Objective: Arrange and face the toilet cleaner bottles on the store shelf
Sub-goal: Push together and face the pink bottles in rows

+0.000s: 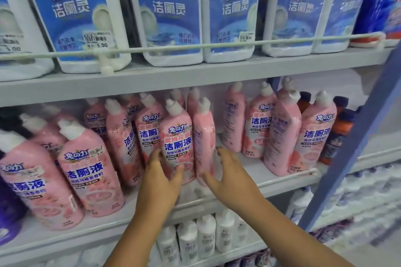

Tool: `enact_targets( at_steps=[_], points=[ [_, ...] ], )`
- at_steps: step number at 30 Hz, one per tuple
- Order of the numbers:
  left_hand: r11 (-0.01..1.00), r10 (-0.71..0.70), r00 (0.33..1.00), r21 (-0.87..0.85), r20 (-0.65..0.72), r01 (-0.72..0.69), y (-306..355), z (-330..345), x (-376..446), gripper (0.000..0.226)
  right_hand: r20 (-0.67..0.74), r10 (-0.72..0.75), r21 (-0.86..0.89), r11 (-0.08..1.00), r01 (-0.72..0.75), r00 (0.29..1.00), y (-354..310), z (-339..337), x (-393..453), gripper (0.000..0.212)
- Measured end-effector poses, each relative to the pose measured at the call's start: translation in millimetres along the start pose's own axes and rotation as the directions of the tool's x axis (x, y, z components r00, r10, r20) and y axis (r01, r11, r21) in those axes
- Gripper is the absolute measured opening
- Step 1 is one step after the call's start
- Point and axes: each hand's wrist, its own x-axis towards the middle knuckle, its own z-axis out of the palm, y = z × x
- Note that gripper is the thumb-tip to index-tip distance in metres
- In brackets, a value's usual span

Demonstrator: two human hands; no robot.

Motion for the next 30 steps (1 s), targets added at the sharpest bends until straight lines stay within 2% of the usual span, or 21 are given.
enact_targets(
  at_steps=[7, 11, 12, 14, 16, 18, 25, 30],
  points=[
    [0.973, -0.161, 0.986, -0.16, 0.034, 0.165, 0, 14, 27, 0.051, -0.035, 0.085, 0.265, 0.962, -0.073, 0.996, 13, 25, 42, 0.062],
    [0.951, -0.176, 0.983, -0.249, 0.053, 0.183, -3, 12, 27, 0.049, -0.06, 0.041, 0.356, 0.934, -0.017, 0.997, 27, 24, 57, 0.043],
    [0.944, -0.184, 0.982, -0.27, 0.046, 0.189, -6, 9, 26, 0.049, -0.041, 0.033, 0.391, 0.92, -0.014, 0.999, 31, 21, 59, 0.037],
    [0.93, -0.203, 0.978, -0.304, 0.049, 0.208, -13, 3, 24, 0.05, 0.083, 0.014, 0.487, 0.872, -0.053, 0.996, 39, 12, 63, 0.033],
    [0.93, -0.203, 0.978, -0.302, 0.05, 0.208, -18, -5, 20, 0.05, 0.233, -0.04, 0.555, 0.826, -0.099, 0.972, 44, 4, 67, 0.038],
    [0.93, -0.193, 0.98, -0.31, 0.039, 0.196, -24, -13, 18, 0.055, 0.302, -0.091, 0.57, 0.815, -0.103, 0.949, 44, -1, 72, 0.043],
    [0.93, -0.15, 0.982, -0.321, 0.111, 0.179, -26, -24, 10, 0.057, 0.415, -0.232, 0.591, 0.804, -0.067, 0.88, 42, 3, 78, 0.057],
    [0.927, -0.161, 0.979, -0.322, 0.121, 0.193, -30, -24, 12, 0.063, 0.412, -0.183, 0.549, 0.831, -0.083, 0.893, 43, 4, 79, 0.055]
  ],
)
